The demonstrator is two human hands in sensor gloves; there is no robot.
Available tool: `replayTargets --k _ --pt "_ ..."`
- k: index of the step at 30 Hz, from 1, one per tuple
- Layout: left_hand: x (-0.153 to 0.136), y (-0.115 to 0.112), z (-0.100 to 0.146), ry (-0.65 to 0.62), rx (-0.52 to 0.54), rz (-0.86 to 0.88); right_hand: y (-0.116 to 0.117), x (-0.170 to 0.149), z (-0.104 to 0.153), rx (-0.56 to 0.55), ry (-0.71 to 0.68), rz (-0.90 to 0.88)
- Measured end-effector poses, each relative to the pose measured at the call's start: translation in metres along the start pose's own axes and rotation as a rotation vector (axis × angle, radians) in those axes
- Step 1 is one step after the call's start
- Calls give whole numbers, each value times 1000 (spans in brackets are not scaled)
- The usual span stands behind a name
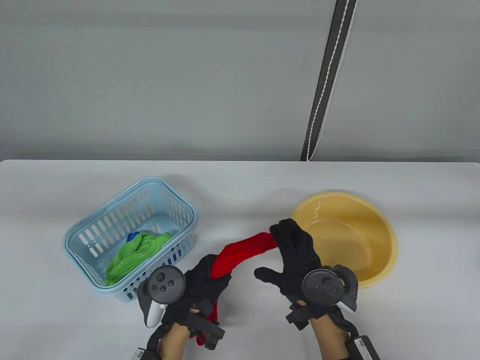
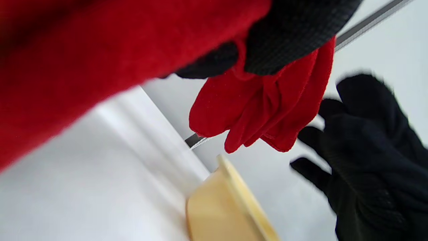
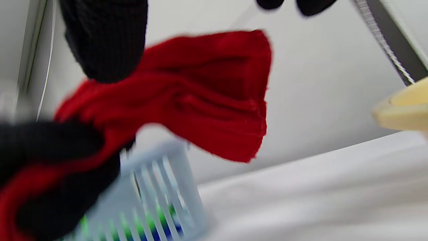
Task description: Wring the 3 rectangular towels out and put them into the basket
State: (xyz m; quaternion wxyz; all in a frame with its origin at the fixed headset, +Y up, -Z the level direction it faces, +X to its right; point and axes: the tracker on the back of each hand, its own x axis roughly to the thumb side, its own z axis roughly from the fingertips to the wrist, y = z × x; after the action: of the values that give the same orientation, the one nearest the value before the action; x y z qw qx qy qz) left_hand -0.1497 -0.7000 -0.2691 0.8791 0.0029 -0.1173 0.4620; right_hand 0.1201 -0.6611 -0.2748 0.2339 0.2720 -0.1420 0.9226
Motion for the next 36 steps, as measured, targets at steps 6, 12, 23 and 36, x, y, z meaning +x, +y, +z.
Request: replayTargets --k 6,12,23,36 --pt "7 -19 -4 -82 -285 -14 29 10 -6 146 -46 93" --pt "-1 -18 -6 -106 -317 282 41 -11 -4 171 61 -138" --pt "-24 -2 -1 -98 -98 965 61 -23 -7 322 194 -659" --pt "-30 -7 5 -73 136 1158 104 22 -12 682 198 -958"
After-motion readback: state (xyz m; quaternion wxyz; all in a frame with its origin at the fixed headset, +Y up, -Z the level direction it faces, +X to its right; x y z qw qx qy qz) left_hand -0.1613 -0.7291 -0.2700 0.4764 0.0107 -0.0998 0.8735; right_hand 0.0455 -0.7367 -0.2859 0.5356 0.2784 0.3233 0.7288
